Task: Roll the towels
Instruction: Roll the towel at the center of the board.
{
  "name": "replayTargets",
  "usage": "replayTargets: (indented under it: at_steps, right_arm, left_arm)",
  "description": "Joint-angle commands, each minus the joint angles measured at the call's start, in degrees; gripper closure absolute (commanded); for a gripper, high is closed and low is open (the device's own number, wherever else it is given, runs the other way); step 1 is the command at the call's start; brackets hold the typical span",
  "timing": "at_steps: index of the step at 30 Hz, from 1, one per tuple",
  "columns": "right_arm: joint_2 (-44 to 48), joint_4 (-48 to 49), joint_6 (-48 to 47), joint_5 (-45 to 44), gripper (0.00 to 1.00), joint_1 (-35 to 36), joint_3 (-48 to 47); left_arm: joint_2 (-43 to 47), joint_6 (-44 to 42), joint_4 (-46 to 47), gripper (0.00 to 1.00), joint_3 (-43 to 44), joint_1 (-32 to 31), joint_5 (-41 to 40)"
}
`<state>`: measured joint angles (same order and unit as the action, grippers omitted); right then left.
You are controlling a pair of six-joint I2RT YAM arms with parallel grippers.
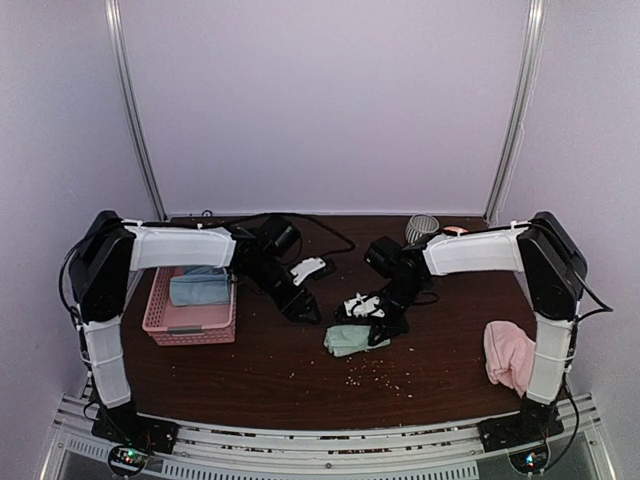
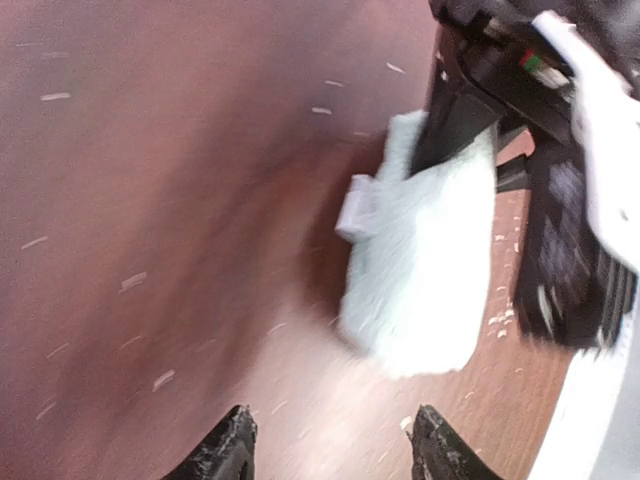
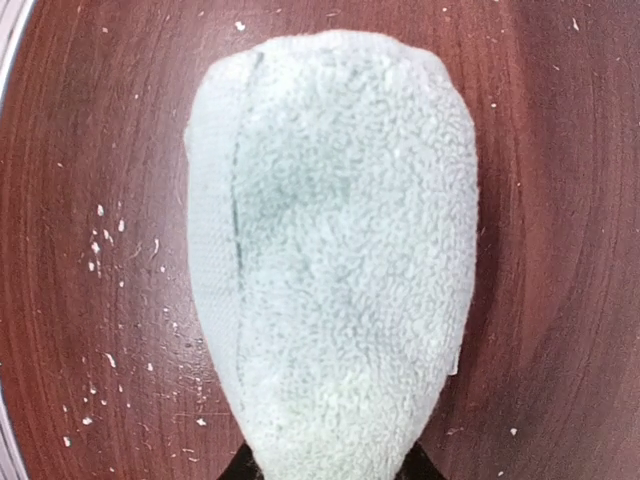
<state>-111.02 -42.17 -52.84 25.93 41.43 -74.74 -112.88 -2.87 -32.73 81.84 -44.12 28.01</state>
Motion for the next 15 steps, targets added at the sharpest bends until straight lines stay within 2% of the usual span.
replayTargets:
  at_steps: [1, 7, 10, 12, 15]
  right_arm:
    - [-9.23, -15.59, 0.11, 6.98, 0.81, -3.51, -4.89]
    - [-20.55, -26.38, 0.92, 11.49, 0.81, -7.34, -15.76]
    - [-24.71, -29.93, 1.14, 12.74, 0.81, -8.46, -20.36]
    - [-26.39, -30.39, 2.53, 12.38, 0.81, -8.85, -22.32]
    - [-28.62, -32.23, 3.08, 12.40, 0.81, -8.98, -24.55]
  left_arm:
    - [7.72, 2.03, 7.06, 0.46, -5.64, 1.50, -10.70]
    - [20.51, -0.31, 18.31, 0.46, -15.55, 1.20, -14.56]
    - [25.74, -5.79, 24.23, 0.44, -19.88, -2.65, -13.54]
    - [24.72, -12.56, 23.27, 0.40, -19.32, -8.24, -19.55]
    - [18.10, -19.34, 16.74, 0.39, -12.77, -14.79, -28.61]
